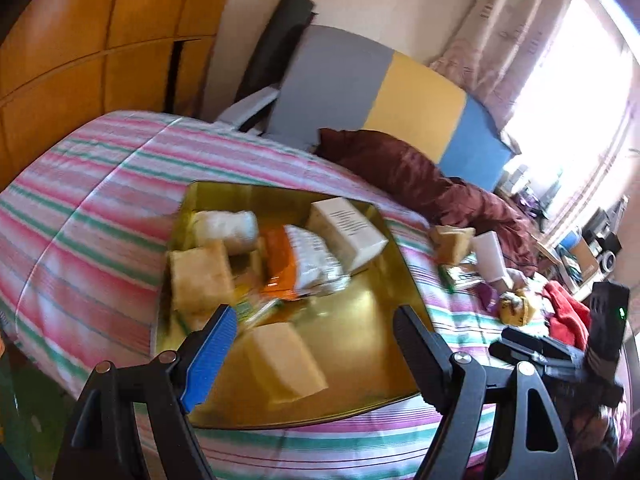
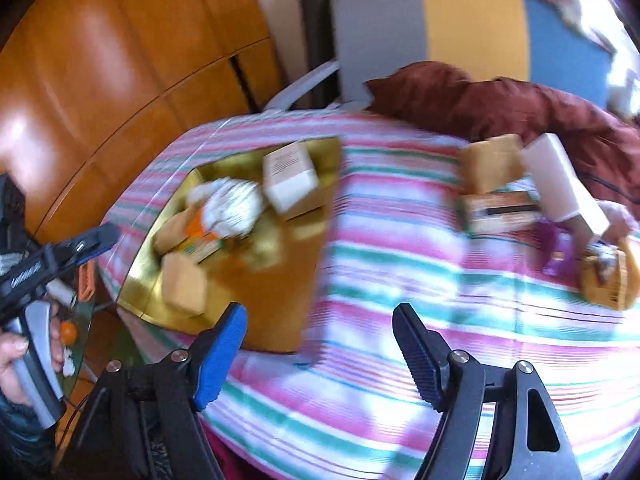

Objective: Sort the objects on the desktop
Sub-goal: 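Withdraw both tools from the tray back toward the remaining items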

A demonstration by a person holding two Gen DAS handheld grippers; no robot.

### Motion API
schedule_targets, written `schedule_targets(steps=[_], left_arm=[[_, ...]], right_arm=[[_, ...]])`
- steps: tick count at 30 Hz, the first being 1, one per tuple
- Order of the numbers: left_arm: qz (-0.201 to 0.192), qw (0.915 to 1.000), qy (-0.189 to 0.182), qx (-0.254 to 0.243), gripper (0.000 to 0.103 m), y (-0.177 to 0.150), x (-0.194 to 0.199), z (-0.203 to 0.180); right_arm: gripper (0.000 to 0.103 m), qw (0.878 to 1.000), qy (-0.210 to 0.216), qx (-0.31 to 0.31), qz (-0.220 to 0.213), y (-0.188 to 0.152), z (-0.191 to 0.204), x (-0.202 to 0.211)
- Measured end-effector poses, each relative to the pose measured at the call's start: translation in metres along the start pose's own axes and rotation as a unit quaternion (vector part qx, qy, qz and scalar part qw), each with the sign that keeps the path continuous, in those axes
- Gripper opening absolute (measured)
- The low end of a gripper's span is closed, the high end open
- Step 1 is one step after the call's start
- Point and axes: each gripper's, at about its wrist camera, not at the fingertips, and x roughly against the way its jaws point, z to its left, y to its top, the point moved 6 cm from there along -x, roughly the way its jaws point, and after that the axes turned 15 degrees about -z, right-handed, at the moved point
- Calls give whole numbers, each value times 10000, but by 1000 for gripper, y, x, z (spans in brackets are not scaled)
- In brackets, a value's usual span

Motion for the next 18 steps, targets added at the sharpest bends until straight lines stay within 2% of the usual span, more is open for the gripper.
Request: schedule_targets(steps=[12, 18], left_arm=[[316, 9947, -806, -560, 81, -7, -18, -81], [481, 9905, -1062, -727, 81, -12, -28, -111]], right_arm=[[76, 9899, -1069, -852, -373, 42, -132, 55], [76, 9824, -1548, -892, -541, 58, -184, 64]])
